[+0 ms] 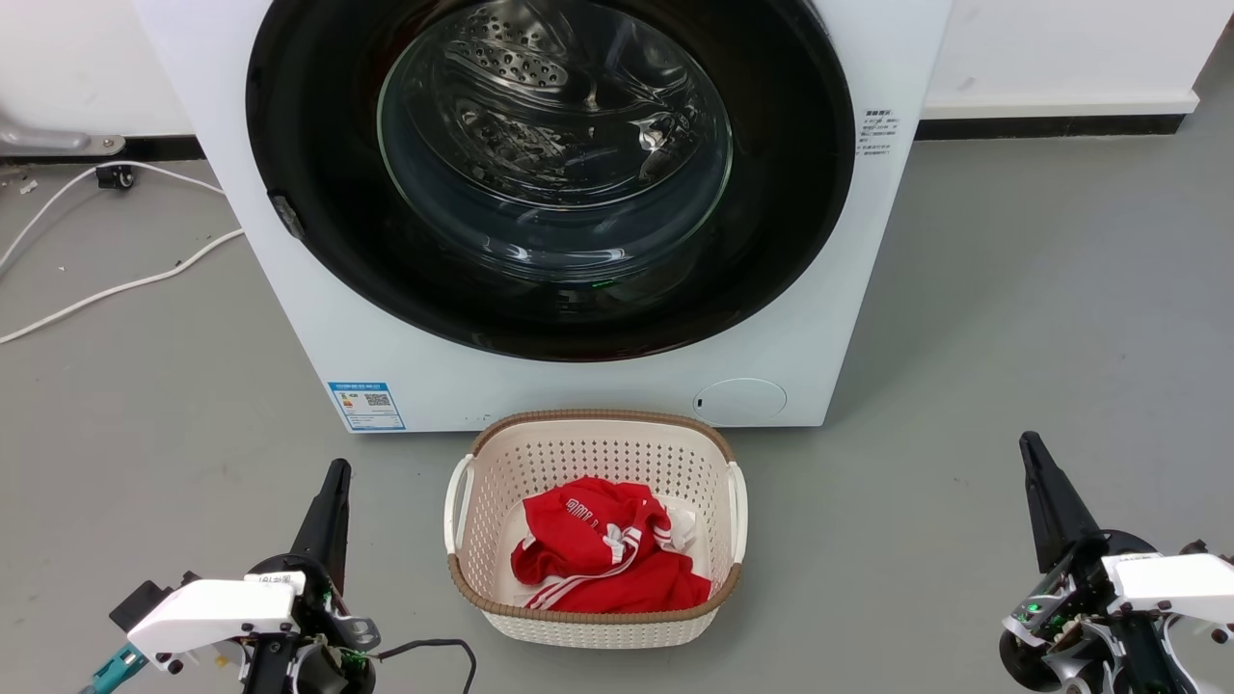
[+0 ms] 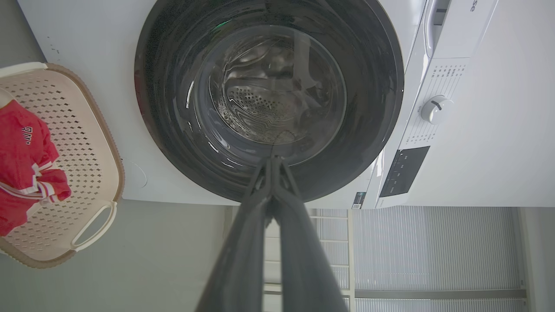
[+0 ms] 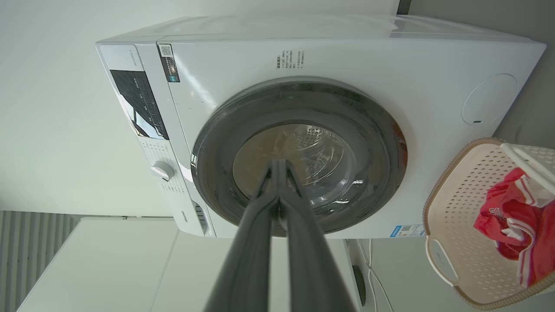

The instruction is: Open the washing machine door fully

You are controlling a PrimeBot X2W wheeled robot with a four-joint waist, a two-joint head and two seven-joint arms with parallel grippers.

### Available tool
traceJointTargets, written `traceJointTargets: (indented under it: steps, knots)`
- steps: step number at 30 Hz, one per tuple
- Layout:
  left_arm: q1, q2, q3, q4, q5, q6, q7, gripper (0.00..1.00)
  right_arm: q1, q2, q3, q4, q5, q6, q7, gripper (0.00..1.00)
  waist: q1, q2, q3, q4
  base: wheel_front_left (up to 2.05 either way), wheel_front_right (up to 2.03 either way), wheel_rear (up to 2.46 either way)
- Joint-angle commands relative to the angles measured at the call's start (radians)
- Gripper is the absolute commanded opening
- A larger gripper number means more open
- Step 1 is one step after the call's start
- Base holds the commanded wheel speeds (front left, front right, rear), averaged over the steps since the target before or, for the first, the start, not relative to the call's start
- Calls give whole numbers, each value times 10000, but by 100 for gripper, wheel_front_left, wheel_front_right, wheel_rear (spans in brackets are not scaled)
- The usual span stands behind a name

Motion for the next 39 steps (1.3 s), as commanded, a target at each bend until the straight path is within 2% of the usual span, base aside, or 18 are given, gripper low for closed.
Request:
traceJointTargets:
  steps: [1,5,6,15,21,29,36,38,39]
  knots:
    - [-91,-1,15,14,29,-29,30,0,-117,30,-19,14,-42,0,22,0,0,-1,0,0,0,0,0]
    - [-92,-8,25,15,42,-29,27,0,-117,34,-23,13,-48,0,29,0,0,-1,0,0,0,0,0]
    - [2,-12,10,13,3,0,20,100,1,6,-6,11,-11,0,1,100,0,-1,0,0,0,0,0]
    - [-43,-34,-401,-90,211,-1,-383,100,121,16,199,-278,-201,0,-407,100,0,-1,-8,-7,0,0,0]
    - [-33,-41,-428,-459,879,-3,-665,100,198,22,261,-695,-687,0,-694,100,0,-1,-9,-10,0,0,0]
    - [-40,-49,-435,-999,2601,-5,-1004,100,289,30,337,-1257,-2602,0,-1037,100,0,-1,6,-22,0,0,0]
    - [-38,-56,-483,-1448,4211,-8,-1277,100,398,36,487,-1660,-4779,0,-1315,100,0,-1,20,-25,0,0,0]
    - [-30,-57,-505,-1500,4447,-8,-1319,100,413,37,510,-1704,-5049,0,-1353,100,0,-1,21,-23,0,0,0]
    - [-19,-59,-553,-1603,4919,-8,-1391,100,441,39,557,-1770,-5601,1,-1431,100,0,-1,25,-19,0,0,0]
